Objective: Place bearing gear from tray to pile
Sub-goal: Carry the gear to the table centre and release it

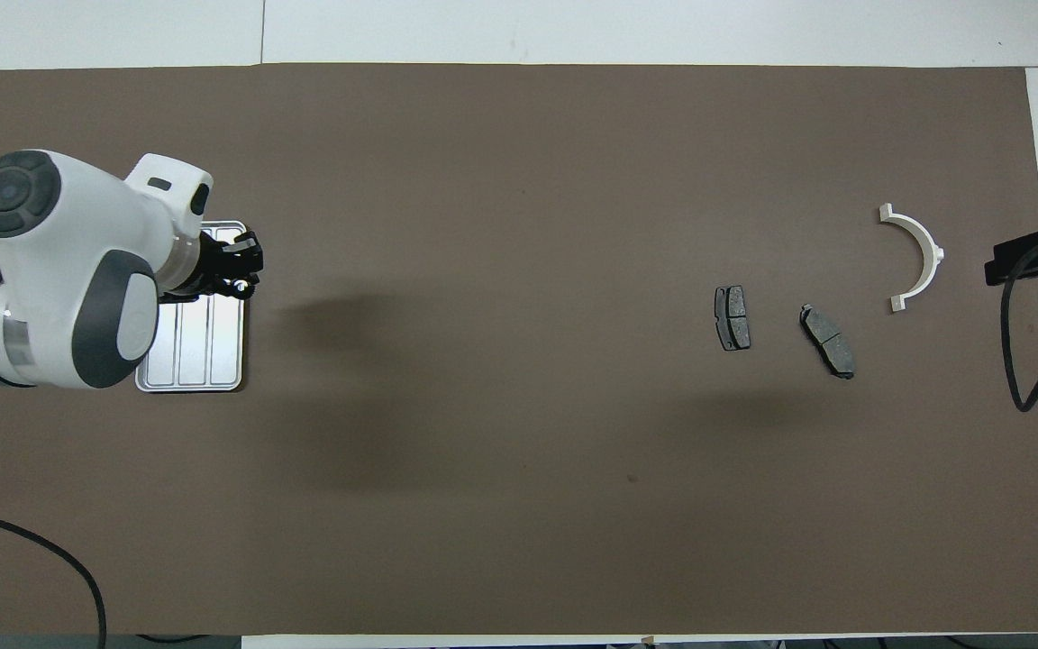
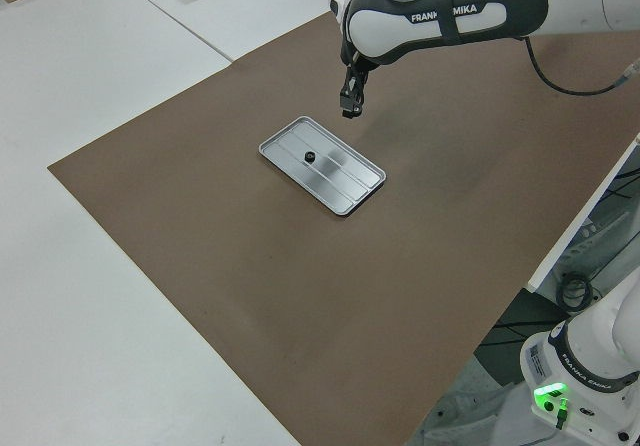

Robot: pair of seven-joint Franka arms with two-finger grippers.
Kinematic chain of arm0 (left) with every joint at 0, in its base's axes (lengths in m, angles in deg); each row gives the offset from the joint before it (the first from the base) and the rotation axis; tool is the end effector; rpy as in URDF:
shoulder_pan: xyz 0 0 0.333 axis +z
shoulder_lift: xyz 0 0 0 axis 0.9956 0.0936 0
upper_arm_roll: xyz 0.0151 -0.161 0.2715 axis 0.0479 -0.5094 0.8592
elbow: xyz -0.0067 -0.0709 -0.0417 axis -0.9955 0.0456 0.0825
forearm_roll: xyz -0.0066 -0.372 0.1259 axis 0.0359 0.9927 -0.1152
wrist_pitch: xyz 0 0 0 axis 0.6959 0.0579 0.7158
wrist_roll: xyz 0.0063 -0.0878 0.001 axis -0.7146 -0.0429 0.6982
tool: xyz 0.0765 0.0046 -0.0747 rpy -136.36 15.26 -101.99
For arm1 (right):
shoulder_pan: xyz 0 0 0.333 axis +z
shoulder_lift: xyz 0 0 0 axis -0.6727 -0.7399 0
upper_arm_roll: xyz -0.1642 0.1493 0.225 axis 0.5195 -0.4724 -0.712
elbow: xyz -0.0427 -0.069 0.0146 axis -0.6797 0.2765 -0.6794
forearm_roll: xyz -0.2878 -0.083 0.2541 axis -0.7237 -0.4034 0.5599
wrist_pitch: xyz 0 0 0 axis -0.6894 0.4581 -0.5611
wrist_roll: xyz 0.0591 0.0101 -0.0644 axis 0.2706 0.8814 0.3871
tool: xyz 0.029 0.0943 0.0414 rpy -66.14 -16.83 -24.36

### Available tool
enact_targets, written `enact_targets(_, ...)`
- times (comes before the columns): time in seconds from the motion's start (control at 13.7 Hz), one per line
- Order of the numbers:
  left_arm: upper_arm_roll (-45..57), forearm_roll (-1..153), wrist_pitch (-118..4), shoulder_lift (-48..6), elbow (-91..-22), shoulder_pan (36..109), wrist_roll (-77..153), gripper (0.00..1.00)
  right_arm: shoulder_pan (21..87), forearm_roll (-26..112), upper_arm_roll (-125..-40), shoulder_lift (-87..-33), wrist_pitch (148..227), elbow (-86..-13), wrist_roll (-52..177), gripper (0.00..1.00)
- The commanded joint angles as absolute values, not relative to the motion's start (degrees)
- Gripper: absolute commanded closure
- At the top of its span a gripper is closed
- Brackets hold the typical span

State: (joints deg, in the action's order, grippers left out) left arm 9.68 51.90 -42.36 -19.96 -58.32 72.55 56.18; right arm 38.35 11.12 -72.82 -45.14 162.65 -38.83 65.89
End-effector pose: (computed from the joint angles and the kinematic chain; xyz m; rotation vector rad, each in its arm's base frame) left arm 0.5883 -0.1225 0.3897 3.0566 0.6098 0.0357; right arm 0.5554 -0.0654 0.5971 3.1200 -0.0403 -0.0425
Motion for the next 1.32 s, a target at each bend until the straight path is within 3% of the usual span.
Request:
enact_targets(0.0,10.4,52.0,-40.1,-17.4,-53.8,66.0,64.7,1.0,37.5,11.8,-73.2,-45.0,163.3,-39.2,64.6,0.0)
enact_targets(0.15,10.6,53.8,-39.4,-14.3,-47.2,61.2,74.7,1.0,37.4,11.8,-73.0,-45.0,164.0,-39.2,64.0,0.0)
enact_targets(0.29,10.9,53.5,-34.2,-6.0,-37.3,55.3,80.7,1.0,36.5,11.8,-73.0,-45.1,164.1,-39.2,62.6,0.0)
enact_targets(0.44,11.2,53.1,-34.7,-0.3,-32.5,51.5,84.4,1.0,36.5,11.8,-73.0,-45.1,164.1,-39.2,62.6,0.0)
enact_targets(0.66,11.2,51.8,-38.2,4.8,-31.5,48.8,86.9,1.0,36.6,11.8,-73.0,-45.1,164.1,-39.2,62.9,0.0)
enact_targets(0.88,11.4,50.9,-34.5,4.8,-31.4,48.4,87.1,1.0,36.7,11.8,-73.0,-45.0,164.1,-39.3,63.0,0.0)
enact_targets(1.24,11.3,51.0,-42.7,4.7,-34.4,48.4,88.4,1.0,36.7,11.8,-73.0,-45.0,164.1,-39.5,63.0,0.0)
